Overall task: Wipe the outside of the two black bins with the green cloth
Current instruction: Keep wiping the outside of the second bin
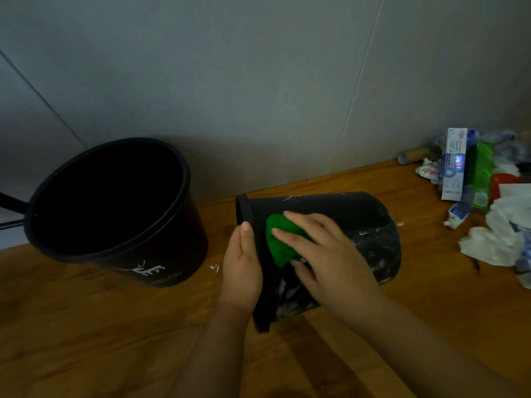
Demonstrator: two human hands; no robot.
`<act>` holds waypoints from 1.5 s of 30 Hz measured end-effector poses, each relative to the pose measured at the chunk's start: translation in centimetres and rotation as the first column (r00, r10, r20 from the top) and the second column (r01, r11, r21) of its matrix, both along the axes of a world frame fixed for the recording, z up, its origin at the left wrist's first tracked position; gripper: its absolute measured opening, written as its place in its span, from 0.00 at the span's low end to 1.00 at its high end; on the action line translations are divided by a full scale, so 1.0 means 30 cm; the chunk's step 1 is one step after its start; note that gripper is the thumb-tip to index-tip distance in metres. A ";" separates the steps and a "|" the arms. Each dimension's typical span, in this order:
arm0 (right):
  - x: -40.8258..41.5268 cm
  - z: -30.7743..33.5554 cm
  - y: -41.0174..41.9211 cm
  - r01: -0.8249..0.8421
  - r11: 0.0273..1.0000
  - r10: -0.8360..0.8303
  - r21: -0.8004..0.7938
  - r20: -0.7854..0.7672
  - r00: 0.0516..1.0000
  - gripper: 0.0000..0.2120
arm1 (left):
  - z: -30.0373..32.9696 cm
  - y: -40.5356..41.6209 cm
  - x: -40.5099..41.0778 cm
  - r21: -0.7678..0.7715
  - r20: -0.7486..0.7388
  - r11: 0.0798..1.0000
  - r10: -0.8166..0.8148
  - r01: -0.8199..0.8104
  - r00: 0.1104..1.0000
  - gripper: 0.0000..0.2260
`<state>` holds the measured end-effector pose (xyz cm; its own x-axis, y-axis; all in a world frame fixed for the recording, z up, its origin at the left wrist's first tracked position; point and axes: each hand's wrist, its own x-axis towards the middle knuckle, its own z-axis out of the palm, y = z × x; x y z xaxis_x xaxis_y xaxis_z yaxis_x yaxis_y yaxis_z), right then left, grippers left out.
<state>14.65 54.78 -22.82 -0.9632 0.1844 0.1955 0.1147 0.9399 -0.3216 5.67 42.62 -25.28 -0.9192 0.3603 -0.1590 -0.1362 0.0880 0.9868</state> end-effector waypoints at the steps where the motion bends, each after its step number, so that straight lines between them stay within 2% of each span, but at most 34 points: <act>1: 0.006 -0.005 0.014 0.086 0.996 -0.086 -0.023 -0.005 0.996 0.26 | -0.001 0.000 -0.001 -0.010 0.007 1.000 -0.004 0.004 1.000 0.19; 3: 0.007 -0.012 0.020 0.207 0.977 -0.207 -0.057 -0.011 0.978 0.25 | 0.003 0.000 0.005 -0.014 0.017 1.000 -0.003 0.003 1.000 0.19; 4: 0.004 -0.013 0.008 0.208 0.976 -0.209 -0.059 -0.019 0.978 0.25 | 0.003 0.001 0.007 -0.018 0.017 1.000 -0.002 0.002 1.000 0.19; 8: 0.013 -0.018 -0.049 -0.061 0.996 0.060 -0.072 -0.016 0.998 0.26 | 0.001 -0.001 0.007 -0.005 0.016 1.000 0.001 -0.001 1.000 0.22; 10: 0.036 -0.026 -0.022 -0.102 0.990 0.102 -0.100 -0.002 0.995 0.26 | 0.000 -0.002 0.001 -0.031 0.018 1.000 0.000 0.000 1.000 0.22; 14: 0.068 -0.042 0.040 0.141 0.984 -0.146 -0.112 -0.035 0.989 0.26 | 0.011 0.004 -0.016 -0.084 0.024 0.997 0.003 -0.001 1.000 0.19; 16: 0.059 -0.040 0.031 0.204 0.974 -0.209 -0.102 -0.044 0.977 0.25 | 0.016 0.006 -0.018 -0.096 0.025 0.995 0.006 -0.003 1.000 0.19; 21: 0.059 -0.031 -0.016 -0.006 1.000 0.005 -0.007 -0.036 0.999 0.26 | 0.013 0.002 -0.022 -0.111 -0.007 0.994 -0.004 0.003 1.000 0.19; 23: 0.062 -0.028 0.009 0.070 0.997 -0.071 -0.040 -0.016 0.997 0.26 | 0.015 0.004 -0.026 -0.134 -0.022 0.991 0.000 -0.002 1.000 0.20; 25: 0.059 -0.022 0.050 0.244 0.963 -0.241 -0.114 0.040 0.970 0.25 | 0.021 0.006 -0.027 -0.143 -0.019 0.990 0.007 -0.010 1.000 0.20; 27: 0.052 -0.018 0.067 0.351 0.932 -0.345 -0.096 0.067 0.936 0.24 | 0.024 0.008 -0.025 -0.143 -0.009 0.990 0.008 -0.009 1.000 0.20; 29: 0.045 -0.011 0.042 0.315 0.946 -0.312 -0.071 0.048 0.949 0.24 | 0.021 0.010 -0.023 -0.153 -0.013 0.988 0.008 -0.009 1.000 0.20; 32: 0.059 -0.026 -0.008 0.113 0.993 -0.114 -0.040 -0.016 0.993 0.25 | 0.018 0.011 -0.027 -0.163 -0.030 0.986 0.017 -0.022 0.999 0.21; 34: 0.076 -0.047 0.016 0.075 0.997 -0.076 -0.034 -0.024 0.997 0.26 | 0.019 0.010 -0.032 -0.168 -0.039 0.986 0.019 -0.026 0.999 0.21; 38: 0.099 -0.067 0.126 0.363 0.914 -0.370 -0.180 -0.009 0.929 0.25 | 0.024 0.009 -0.033 -0.163 -0.014 0.987 0.005 -0.007 1.000 0.20; 40: 0.100 -0.065 0.142 0.406 0.899 -0.415 -0.165 -0.023 0.910 0.25 | 0.028 0.011 -0.031 -0.164 -0.015 0.986 0.006 -0.008 1.000 0.20; 45: 0.113 -0.079 0.113 0.197 0.972 -0.199 -0.127 0.000 0.980 0.26 | 0.029 0.010 -0.037 -0.176 -0.021 0.984 0.018 -0.022 1.000 0.20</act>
